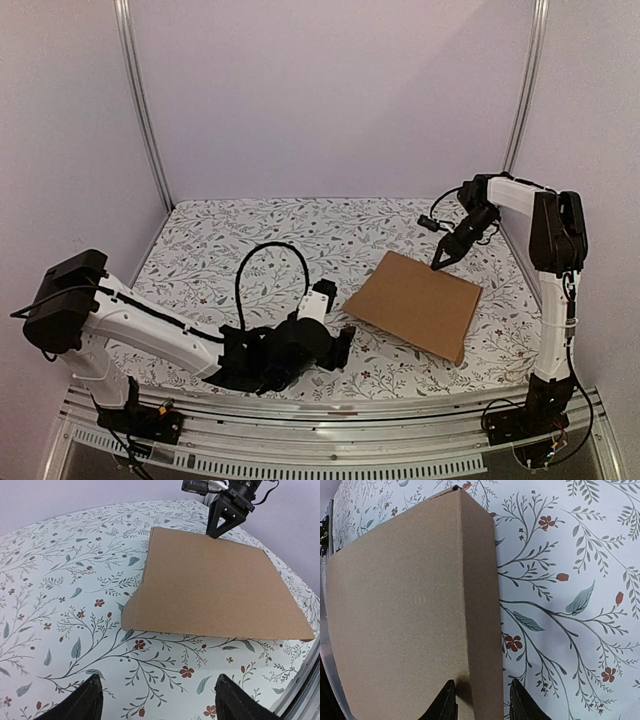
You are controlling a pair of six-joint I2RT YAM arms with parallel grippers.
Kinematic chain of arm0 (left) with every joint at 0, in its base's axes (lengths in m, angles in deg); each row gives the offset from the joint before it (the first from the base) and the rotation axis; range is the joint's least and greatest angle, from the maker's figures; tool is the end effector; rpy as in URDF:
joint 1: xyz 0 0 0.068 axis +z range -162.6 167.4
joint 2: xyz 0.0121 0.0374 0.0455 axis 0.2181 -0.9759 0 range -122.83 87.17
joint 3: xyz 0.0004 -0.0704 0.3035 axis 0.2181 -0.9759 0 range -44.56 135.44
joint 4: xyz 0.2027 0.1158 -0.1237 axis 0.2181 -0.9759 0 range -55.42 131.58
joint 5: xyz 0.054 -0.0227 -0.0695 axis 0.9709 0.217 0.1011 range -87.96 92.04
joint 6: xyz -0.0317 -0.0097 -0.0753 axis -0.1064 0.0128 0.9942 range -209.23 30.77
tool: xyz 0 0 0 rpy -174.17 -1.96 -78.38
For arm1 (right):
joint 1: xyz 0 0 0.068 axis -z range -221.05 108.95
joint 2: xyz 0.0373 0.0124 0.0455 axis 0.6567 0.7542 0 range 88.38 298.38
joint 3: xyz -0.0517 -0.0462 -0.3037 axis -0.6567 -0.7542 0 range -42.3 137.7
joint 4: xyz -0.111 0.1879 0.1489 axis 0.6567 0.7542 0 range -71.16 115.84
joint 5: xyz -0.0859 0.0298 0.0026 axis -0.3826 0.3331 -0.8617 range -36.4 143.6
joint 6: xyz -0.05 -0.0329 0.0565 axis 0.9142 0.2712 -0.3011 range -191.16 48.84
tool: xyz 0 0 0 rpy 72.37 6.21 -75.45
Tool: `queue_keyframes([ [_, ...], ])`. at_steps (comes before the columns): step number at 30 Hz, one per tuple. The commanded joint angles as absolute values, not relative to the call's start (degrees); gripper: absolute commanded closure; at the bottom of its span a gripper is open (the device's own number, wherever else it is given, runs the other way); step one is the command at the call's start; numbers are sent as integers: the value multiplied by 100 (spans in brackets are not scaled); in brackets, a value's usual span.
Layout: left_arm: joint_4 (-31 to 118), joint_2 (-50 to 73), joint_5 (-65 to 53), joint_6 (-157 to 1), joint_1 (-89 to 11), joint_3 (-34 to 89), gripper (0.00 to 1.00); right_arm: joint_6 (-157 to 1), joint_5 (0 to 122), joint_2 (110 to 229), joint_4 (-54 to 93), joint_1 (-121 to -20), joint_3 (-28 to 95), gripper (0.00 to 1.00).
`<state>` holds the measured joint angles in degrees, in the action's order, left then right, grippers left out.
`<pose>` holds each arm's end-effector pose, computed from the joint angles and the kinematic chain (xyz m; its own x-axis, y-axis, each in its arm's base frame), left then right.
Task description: Fold the paper box
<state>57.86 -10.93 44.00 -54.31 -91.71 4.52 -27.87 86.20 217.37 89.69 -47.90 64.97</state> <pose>0.1183 -0.3619 0.1977 -0.4410 0.0392 -0.8966 0.4532 0.8720 -0.1848 0.4498 0.0929 0.1794 -0.6695 -0.6622 -0.3364 -0.7358 0.5292 0.4226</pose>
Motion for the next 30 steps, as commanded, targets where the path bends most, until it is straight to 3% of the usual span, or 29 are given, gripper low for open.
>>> queue_keyframes([
  [1,5554,-996,4594,-5688,-9266,638,24,-2884,8471,22044,9113,-4734,6256,68],
  [8,5529,-1030,4381,-5704,-9299,685,29,-3563,8260,22332,9126,-4266,6694,81],
  [23,6080,-1680,3971,-5555,-9086,977,31,-4177,7286,22777,9341,-3757,7450,84],
  [30,6708,-2236,3526,-5796,-8797,1311,32,-4180,7409,22966,9527,-3506,7891,85],
])
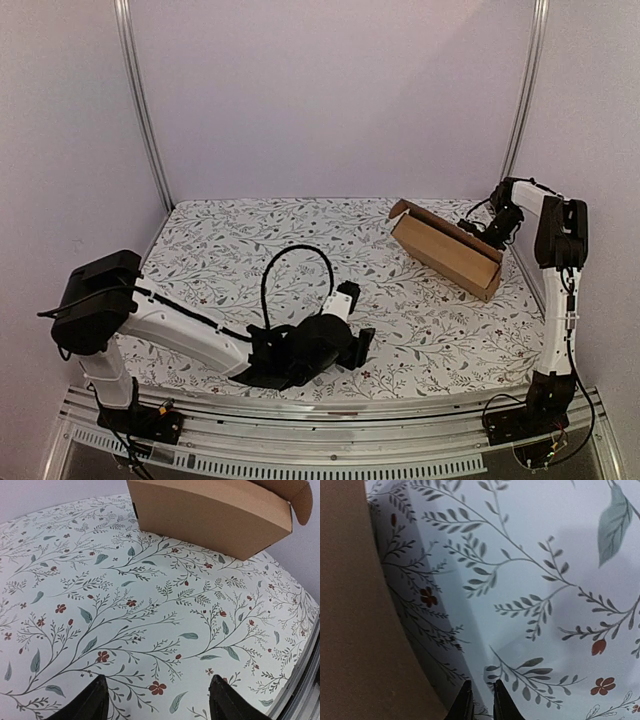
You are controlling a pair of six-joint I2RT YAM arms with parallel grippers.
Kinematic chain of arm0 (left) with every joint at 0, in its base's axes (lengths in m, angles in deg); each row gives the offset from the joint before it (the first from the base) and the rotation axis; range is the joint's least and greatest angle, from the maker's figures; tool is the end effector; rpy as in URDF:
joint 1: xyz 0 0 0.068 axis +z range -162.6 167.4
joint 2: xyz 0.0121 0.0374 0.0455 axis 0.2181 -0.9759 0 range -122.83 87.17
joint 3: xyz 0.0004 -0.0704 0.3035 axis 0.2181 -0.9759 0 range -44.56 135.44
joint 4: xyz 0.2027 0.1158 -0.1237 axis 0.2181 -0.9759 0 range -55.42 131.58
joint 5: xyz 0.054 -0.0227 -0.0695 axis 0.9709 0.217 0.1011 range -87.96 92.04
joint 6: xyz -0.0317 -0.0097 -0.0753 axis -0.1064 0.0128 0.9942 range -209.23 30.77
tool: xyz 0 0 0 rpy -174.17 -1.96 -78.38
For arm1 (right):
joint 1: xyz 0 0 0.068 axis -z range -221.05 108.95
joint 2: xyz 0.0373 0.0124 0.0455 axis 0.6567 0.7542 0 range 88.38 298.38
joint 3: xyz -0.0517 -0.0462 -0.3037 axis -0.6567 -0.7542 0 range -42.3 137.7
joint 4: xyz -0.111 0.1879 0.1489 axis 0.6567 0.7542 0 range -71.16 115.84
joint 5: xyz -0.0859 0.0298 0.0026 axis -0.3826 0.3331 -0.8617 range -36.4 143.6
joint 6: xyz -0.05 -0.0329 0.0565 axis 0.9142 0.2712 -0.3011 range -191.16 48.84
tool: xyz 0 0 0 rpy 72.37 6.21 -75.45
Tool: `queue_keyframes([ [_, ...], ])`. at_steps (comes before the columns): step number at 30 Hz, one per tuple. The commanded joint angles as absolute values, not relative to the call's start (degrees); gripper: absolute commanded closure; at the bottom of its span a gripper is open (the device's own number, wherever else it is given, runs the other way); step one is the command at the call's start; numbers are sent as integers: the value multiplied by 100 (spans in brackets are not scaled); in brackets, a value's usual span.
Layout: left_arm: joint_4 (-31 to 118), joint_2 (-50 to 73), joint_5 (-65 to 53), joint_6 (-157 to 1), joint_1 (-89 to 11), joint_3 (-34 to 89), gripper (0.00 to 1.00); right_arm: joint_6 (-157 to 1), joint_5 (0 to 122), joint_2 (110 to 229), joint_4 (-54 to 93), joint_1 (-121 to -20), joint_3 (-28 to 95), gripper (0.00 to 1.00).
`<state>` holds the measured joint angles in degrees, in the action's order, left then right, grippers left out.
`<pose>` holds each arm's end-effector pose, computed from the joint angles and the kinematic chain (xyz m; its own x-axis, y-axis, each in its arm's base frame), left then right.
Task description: Fold the paper box
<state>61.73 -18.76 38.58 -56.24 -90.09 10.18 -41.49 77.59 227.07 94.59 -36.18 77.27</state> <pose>0.1321 -0.3990 0.1822 -0.4607 0.0566 -0.8858 0.5045 0.8378 -0.2089 0.4910 -0.0126 0.1506 -0.9180 -0.3757 -0.1268 -0.3942 0.8303 0.3941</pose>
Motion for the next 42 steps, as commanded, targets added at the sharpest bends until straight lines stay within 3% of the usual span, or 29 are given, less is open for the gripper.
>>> queue_keyframes([
  [1,6806,-2436,3469,-5904,-8753,1442,32,-4161,7454,22956,9497,-3507,7886,85],
  [5,7406,-3479,3166,-6475,-8473,2570,31,-4196,7940,22739,9329,-3521,7843,82],
  [10,6382,-5498,2165,-6531,-7910,5486,36,-4284,8211,22871,9399,-3905,7903,82],
  [12,6598,-5742,2178,-6732,-7884,5774,35,-4268,8285,22907,9422,-4031,7825,82],
  [23,6782,-4178,2082,-6590,-8052,3098,35,-4298,8299,22260,9396,-4049,7541,79],
  [34,5977,-2429,2630,-5544,-8283,1325,35,-4409,8358,21867,9171,-4761,6216,79],
  [37,6325,-2124,3069,-4561,-8291,644,35,-4562,8016,21627,9042,-4641,6416,77],
  [42,7432,-2236,3338,-4201,-8267,175,30,-4843,9147,21066,9034,-4632,6513,69],
])
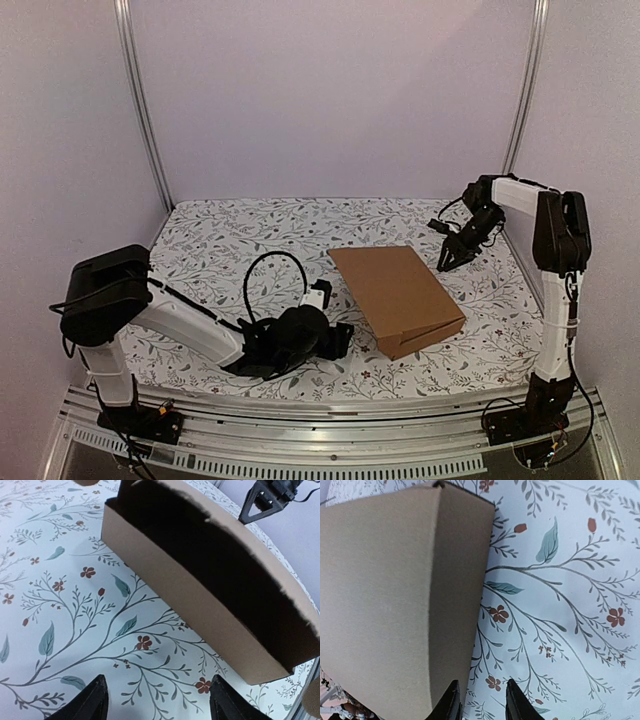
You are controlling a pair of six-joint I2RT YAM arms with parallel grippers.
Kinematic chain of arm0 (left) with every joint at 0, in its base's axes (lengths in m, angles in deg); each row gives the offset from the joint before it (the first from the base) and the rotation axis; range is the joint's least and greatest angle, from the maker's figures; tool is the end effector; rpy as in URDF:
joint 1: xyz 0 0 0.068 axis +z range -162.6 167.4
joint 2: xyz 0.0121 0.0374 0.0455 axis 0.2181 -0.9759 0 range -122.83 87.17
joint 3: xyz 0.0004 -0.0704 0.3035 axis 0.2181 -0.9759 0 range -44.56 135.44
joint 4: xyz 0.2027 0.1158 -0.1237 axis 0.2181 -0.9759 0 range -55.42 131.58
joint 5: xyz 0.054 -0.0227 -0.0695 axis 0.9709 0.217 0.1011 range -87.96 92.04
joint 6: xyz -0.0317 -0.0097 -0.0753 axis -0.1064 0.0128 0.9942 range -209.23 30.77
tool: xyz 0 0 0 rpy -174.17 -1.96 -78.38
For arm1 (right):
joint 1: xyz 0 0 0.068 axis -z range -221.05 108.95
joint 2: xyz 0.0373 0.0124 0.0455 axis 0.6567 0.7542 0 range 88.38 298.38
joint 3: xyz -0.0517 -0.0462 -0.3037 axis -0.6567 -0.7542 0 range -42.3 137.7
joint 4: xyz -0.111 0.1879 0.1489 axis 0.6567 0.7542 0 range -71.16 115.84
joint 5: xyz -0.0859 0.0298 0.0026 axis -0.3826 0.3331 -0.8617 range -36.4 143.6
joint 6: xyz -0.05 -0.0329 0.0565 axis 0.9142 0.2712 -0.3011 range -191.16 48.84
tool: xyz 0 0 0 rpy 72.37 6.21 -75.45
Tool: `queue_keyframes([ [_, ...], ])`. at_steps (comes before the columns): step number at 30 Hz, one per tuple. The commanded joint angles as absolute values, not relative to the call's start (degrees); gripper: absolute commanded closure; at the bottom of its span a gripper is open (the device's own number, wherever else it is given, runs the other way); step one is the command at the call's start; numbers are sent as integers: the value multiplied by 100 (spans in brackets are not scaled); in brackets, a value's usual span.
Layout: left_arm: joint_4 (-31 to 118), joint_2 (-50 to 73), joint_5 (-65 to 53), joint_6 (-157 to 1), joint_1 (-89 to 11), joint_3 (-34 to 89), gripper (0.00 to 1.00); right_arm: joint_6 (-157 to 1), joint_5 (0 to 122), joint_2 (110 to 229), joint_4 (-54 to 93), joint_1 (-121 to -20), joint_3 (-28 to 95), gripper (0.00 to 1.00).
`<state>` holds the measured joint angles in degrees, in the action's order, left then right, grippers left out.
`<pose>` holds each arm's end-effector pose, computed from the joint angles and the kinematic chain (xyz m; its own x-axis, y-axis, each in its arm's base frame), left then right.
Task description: Fold the paper box
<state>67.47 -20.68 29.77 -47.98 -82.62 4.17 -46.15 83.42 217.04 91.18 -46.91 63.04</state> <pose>0.1702 -0.3709 0.1454 -0.6017 -0.0531 -0.7970 0.4021 0.8420 -0.3597 0.4419 0.0812 0.1722 -0.8803 -0.4591 -0.1198 -0.4546 0.7437 0.4902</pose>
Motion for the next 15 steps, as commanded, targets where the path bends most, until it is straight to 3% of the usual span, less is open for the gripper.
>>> queue_keyframes([
  [1,7612,-2301,3320,-4245,-8265,182,30,-4841,9326,21081,9106,-4675,6523,69],
  [15,7665,-2719,3061,-4047,-8133,442,30,-4629,9496,21897,9392,-4829,6453,70],
])
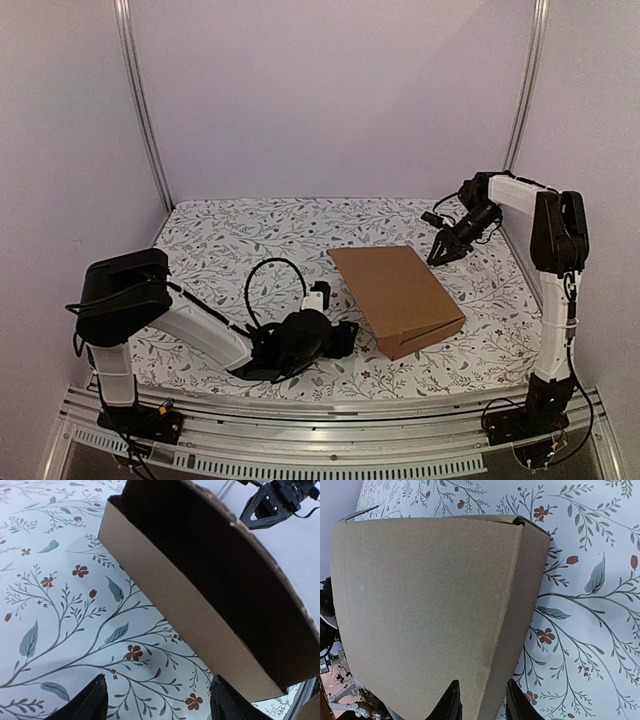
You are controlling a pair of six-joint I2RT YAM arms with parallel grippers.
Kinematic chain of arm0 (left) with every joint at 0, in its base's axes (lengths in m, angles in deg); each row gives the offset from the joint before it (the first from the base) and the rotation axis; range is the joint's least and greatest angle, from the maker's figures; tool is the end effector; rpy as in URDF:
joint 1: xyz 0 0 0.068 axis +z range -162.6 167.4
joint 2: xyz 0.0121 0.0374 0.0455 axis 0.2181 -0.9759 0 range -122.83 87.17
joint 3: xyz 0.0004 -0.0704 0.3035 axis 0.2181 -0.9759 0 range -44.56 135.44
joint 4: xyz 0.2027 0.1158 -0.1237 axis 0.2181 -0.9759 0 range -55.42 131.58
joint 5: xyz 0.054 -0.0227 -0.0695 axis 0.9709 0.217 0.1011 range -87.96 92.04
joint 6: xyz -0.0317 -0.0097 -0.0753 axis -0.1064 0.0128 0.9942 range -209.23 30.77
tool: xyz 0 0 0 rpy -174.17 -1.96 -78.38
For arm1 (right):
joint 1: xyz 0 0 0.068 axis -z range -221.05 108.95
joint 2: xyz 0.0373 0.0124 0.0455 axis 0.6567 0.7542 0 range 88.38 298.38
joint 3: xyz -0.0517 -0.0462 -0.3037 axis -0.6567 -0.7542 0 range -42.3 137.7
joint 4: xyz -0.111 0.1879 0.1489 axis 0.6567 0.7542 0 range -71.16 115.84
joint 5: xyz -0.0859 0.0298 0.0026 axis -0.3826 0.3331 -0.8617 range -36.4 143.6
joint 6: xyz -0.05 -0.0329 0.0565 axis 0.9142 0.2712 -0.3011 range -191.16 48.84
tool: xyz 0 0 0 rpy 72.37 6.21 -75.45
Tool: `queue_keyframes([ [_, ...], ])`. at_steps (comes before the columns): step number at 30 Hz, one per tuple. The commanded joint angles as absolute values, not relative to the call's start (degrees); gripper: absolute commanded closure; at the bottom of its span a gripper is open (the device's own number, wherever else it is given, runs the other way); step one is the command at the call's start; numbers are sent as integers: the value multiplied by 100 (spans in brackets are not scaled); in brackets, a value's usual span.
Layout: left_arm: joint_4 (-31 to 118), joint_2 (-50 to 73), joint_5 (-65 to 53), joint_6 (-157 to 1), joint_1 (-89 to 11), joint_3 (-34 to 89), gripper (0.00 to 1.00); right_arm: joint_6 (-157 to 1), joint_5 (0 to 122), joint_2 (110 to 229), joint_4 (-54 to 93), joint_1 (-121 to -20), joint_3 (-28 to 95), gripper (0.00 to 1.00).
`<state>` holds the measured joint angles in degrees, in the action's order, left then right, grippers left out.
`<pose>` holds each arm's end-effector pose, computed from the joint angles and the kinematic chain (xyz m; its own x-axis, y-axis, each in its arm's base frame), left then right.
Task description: Fold the paper box
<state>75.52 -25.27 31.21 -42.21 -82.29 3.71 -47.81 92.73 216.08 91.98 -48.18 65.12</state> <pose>0.1770 -0.3780 0.1286 -0.6114 -0.1885 -0.7685 0.3308 0.8214 -0.4647 0.4424 0.1009 0.1949 -0.8860 -0.4207 -0.1949 -0.4467 0.6618 0.6020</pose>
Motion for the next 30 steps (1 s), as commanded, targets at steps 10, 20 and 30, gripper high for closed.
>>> queue_keyframes([
  [10,7906,-3164,2760,-3520,-7893,519,30,-4713,9271,22282,9270,-4783,6212,81],
  [20,8045,-3267,2701,-3385,-7834,454,31,-5077,8787,22294,9198,-4527,6275,87],
  [30,8076,-3353,2646,-3803,-7905,730,31,-5108,8278,22528,9403,-4246,6502,87],
])
